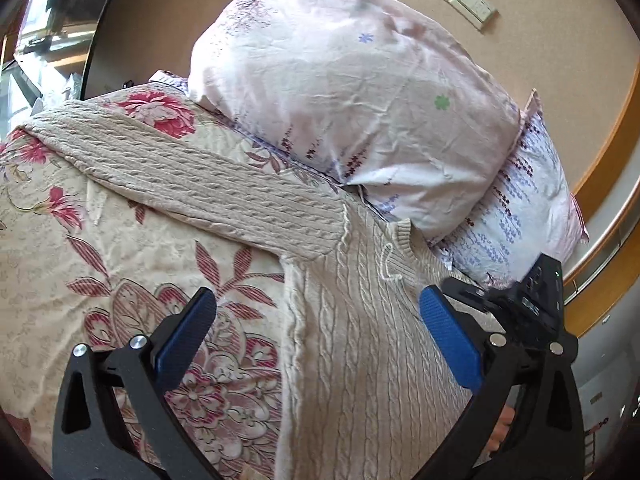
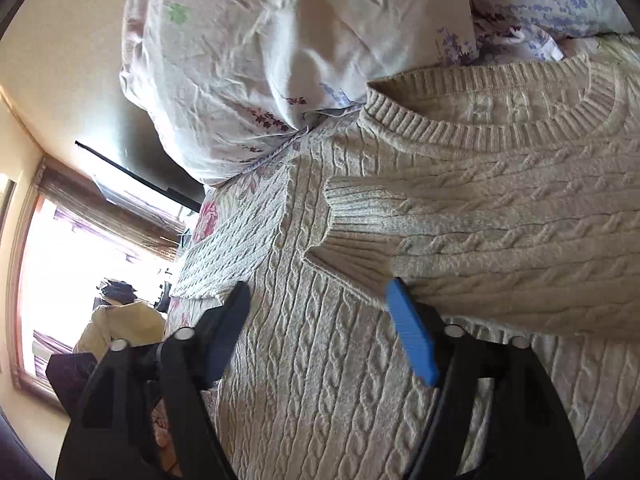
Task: Fold small clothes
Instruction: 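Grasp the other sweater sleeve with the left gripper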
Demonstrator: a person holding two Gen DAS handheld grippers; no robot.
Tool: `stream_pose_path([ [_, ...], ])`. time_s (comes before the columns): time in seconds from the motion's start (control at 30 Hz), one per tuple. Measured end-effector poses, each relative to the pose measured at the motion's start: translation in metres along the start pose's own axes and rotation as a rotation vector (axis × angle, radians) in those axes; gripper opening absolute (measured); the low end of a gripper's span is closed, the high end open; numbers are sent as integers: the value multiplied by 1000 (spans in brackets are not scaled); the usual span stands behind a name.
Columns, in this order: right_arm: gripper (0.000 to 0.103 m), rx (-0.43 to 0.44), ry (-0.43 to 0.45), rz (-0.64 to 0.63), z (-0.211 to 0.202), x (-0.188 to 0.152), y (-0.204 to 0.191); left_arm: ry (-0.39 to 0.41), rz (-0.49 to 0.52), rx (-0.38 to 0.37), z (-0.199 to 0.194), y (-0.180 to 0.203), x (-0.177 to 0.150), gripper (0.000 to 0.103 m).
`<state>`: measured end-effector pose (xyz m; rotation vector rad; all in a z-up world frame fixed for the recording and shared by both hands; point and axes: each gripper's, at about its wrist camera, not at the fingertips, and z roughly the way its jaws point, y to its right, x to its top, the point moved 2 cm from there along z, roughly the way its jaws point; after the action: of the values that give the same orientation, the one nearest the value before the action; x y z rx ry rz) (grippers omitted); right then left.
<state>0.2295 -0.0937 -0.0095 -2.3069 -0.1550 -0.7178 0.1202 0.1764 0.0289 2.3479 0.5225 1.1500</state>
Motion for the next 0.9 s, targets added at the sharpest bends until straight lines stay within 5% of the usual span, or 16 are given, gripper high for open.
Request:
stream_pose_path([
  [0.2,102,-183,111,-83,-72,-32,13,21,-106,59,-3,-48,36,101],
  [0.33,102,-103,150,-7,-110,-56,40,-24,-237,53,6,-78,56,92],
  [0.4,102,-68,164,30,-121,-64,48,-40,-315,43,12,-94,61,76],
  [0.57,102,-42,193,67,-135,-76,56,-95,-568,40,27,-135,52,57],
  [0.73,102,-43,193,81,-137,-80,60,-61,-652,17,32,-149,54,54],
  [0.9,102,-33,185,94,-138,-88,64,-15,-789,15,39,-172,60,30],
])
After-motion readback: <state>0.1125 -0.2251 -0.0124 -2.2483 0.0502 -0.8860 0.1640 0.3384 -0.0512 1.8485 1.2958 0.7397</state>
